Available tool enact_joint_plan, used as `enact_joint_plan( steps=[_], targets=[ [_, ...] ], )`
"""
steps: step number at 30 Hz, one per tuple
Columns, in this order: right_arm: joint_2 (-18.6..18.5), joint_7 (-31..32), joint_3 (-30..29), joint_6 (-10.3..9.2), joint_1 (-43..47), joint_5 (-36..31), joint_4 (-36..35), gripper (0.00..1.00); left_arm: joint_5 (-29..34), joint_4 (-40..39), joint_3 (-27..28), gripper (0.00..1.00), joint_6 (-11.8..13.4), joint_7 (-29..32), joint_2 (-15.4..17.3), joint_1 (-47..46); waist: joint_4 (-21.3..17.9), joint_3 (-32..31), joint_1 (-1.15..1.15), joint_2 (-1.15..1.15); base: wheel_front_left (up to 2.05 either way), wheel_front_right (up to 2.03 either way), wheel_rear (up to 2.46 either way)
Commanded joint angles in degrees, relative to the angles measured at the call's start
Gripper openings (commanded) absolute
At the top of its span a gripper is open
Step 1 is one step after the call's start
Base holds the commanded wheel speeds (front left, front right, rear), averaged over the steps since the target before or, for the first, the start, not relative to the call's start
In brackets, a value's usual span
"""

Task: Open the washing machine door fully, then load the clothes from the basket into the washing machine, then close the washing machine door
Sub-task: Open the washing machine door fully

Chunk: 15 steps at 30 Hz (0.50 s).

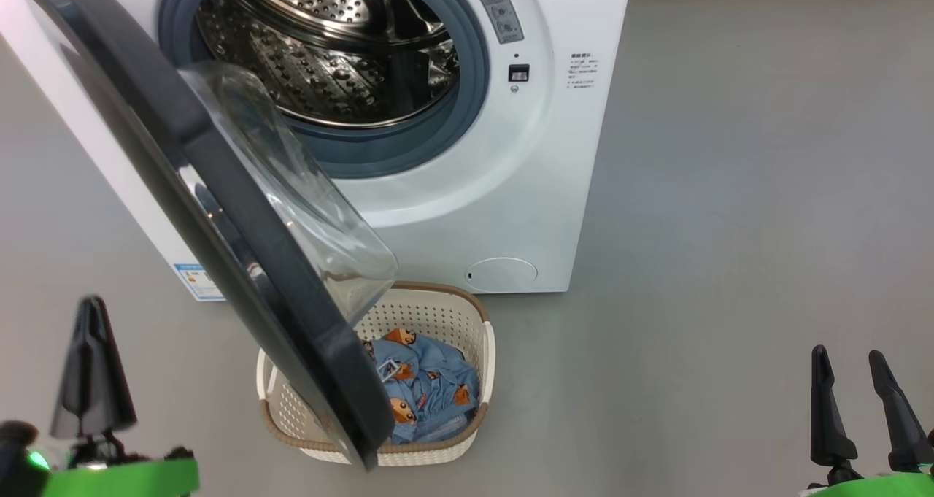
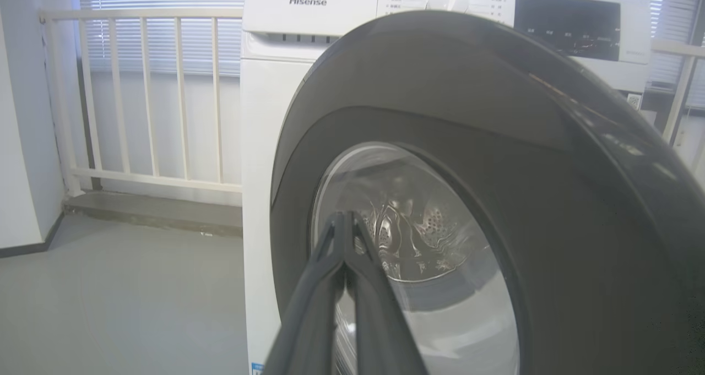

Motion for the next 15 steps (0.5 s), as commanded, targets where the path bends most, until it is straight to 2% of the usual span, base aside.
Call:
enact_joint_plan(
  steps=[1, 8, 11, 15],
  targets=[
    [-0.74, -0.27, 1.12, 0.09, -0.32, 0.25, -1.38, 1.0, 1.02, -3.22, 2.19, 0.0, 0.54, -0.33, 0.69, -3.26, 0.29, -0.13, 0.0, 0.0, 0.0, 0.0, 0.0],
    [-0.73, -0.27, 0.74, 0.09, 0.09, 0.41, -1.3, 1.0, 2.5, -9.13, 2.41, 0.0, 0.15, -0.09, 1.65, -8.92, 1.43, -0.65, 0.0, 0.0, 0.0, 0.0, 0.0],
    [-0.72, -0.27, 0.28, 0.09, 0.48, 0.49, -1.4, 1.0, 1.63, -12.31, 0.68, 0.0, -0.09, 2.79, 1.94, -12.58, 2.45, -0.81, 0.0, 0.0, 0.0, 0.0, 0.0],
    [-0.72, -0.27, 0.07, 0.09, 0.78, 0.71, -1.45, 1.0, 0.89, -16.52, -4.76, 0.0, -0.4, 8.7, 1.73, -18.53, 4.21, -0.97, 0.0, 0.0, 0.0, 0.0, 0.0]
  ],
)
